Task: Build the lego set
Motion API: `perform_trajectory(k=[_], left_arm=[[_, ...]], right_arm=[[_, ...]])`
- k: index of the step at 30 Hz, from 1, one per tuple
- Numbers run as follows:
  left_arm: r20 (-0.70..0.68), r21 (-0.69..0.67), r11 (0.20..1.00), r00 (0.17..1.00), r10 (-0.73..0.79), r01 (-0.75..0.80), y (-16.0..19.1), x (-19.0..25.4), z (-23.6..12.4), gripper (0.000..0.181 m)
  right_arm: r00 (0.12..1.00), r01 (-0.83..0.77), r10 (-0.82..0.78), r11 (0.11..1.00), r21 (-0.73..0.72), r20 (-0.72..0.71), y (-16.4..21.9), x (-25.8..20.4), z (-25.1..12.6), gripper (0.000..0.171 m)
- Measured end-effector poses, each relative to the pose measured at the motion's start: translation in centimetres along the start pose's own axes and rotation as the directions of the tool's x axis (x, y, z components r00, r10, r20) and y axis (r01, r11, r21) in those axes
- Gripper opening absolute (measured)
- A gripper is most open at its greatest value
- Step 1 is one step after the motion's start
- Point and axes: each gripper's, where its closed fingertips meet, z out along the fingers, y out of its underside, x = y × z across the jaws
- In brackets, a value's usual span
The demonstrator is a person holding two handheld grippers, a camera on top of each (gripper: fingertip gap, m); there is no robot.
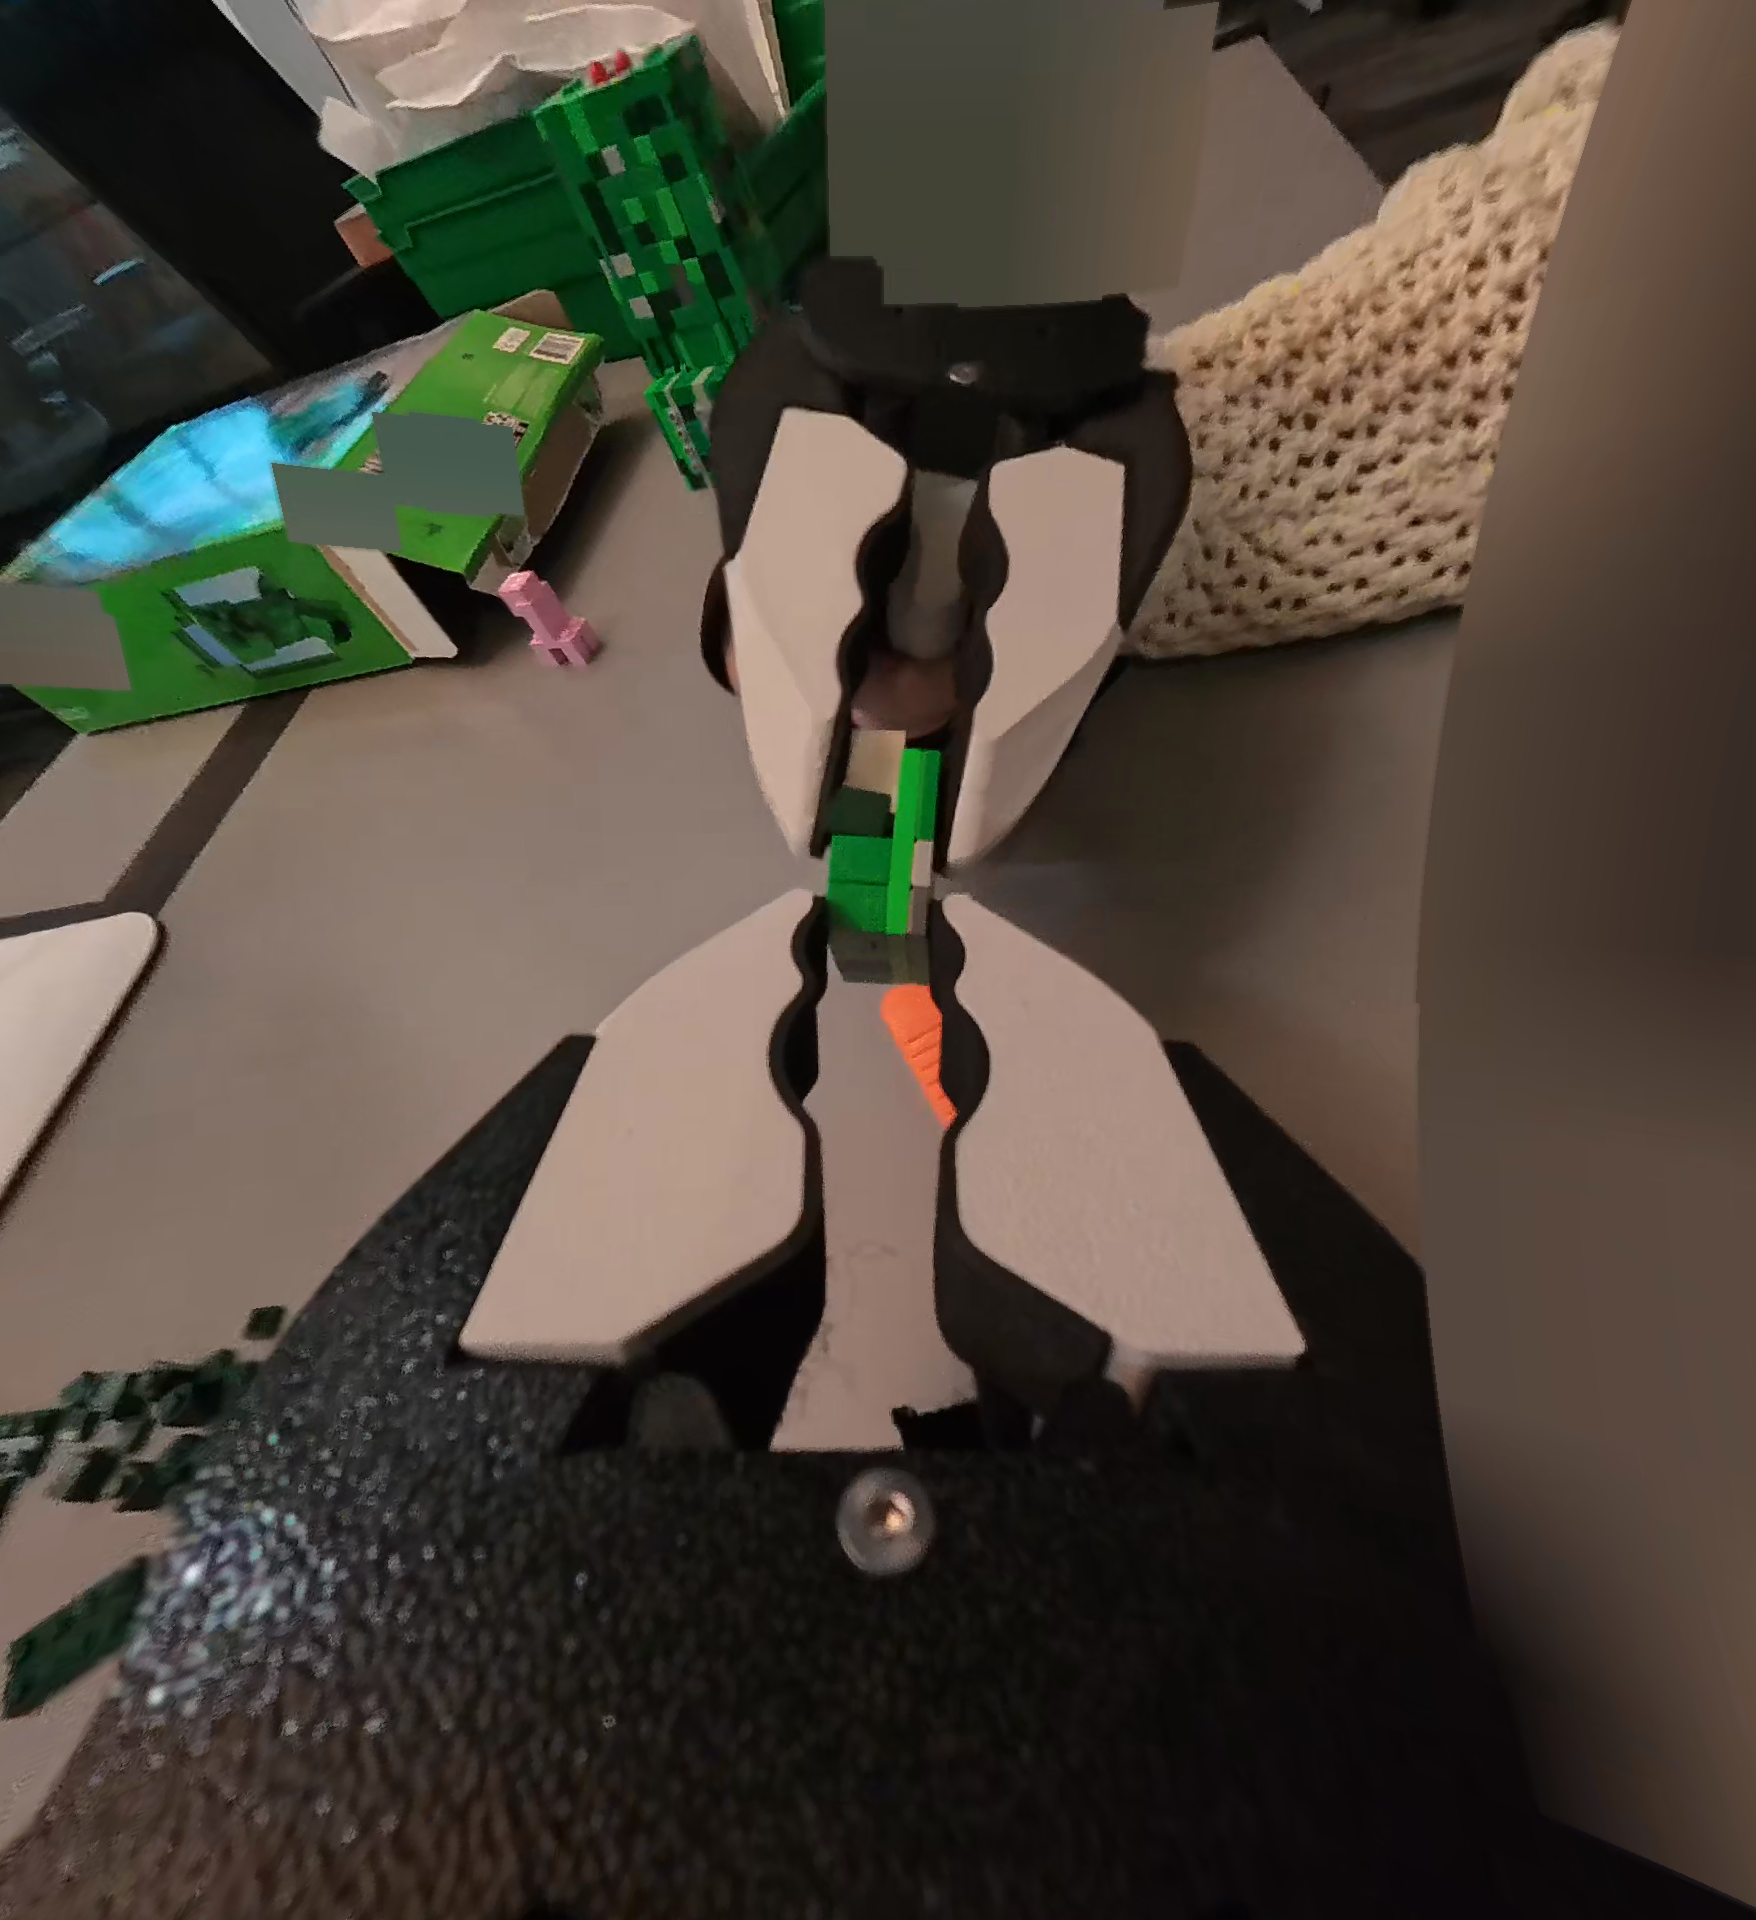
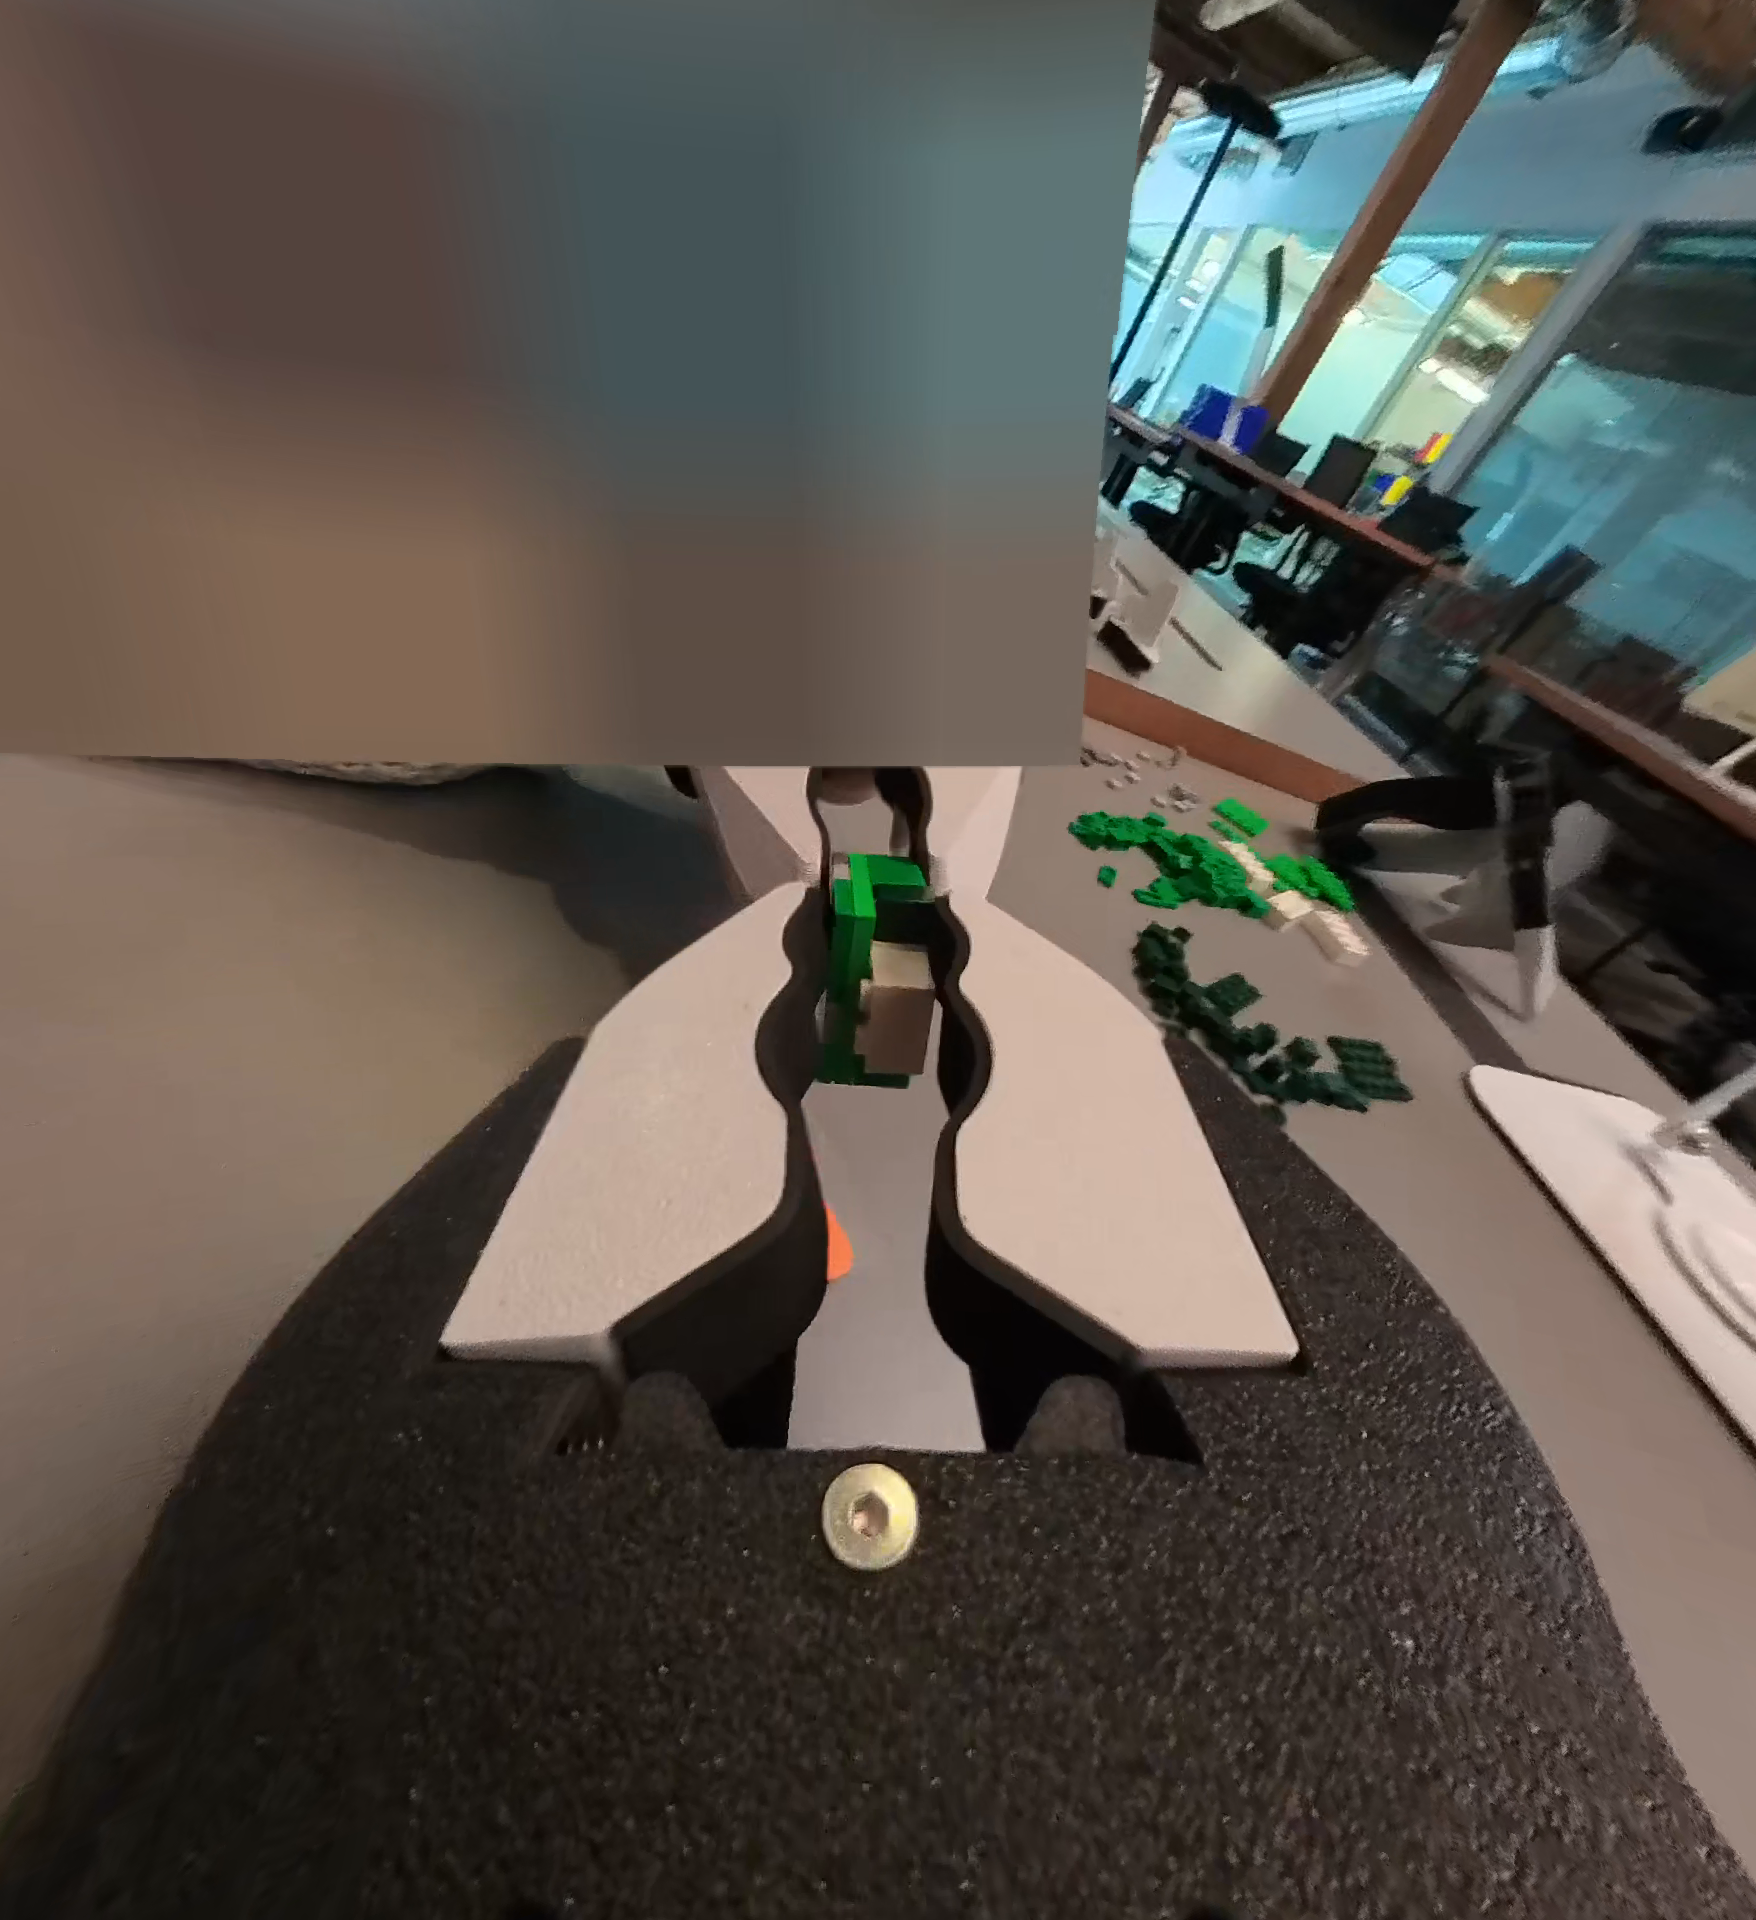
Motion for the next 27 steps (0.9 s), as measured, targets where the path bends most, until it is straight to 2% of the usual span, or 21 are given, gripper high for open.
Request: perform_trajectory(k=[3, 9, 16, 23, 27], left_arm=[[-0.031, 0.059, 0.995, 0.997, -0.075, 0.076, -0.6, -0.1, -0.3, 0.019], [0.006, -0.033, 0.998, 0.999, 0.047, -0.047, 0.5, 0.2, 0.4, 0.024], [0.035, 0.038, 0.995, 0.995, 0.095, -0.096, -0.9, 0.3, 0.5, 0.021], [0.093, -0.106, 0.978, 0.978, 0.189, -0.179, 0.6, -0.2, 1.0, 0.018], [0.077, -0.127, 0.975, 0.978, 0.192, -0.182, 1.0, 0.0, 1.2, 0.017]], right_arm=[[0.999, 0.016, -0.015, 0.999, 0.035, -0.029, -0.7, 0.3, -0.1, 0.018], [0.999, -0.026, 0.028, 0.994, 0.104, -0.023, -1.6, 0.3, -0.5, 0.018], [1.0, -0.005, 0.006, 0.993, 0.116, -0.008, -2.1, -0.1, -0.5, 0.018], [0.992, 0.129, -0.13, 0.989, -0.077, -0.005, -0.5, -0.5, -0.3, 0.018], [0.987, 0.16, -0.16, 0.979, -0.129, 0.006, 0.0, -0.7, -0.2, 0.018]])
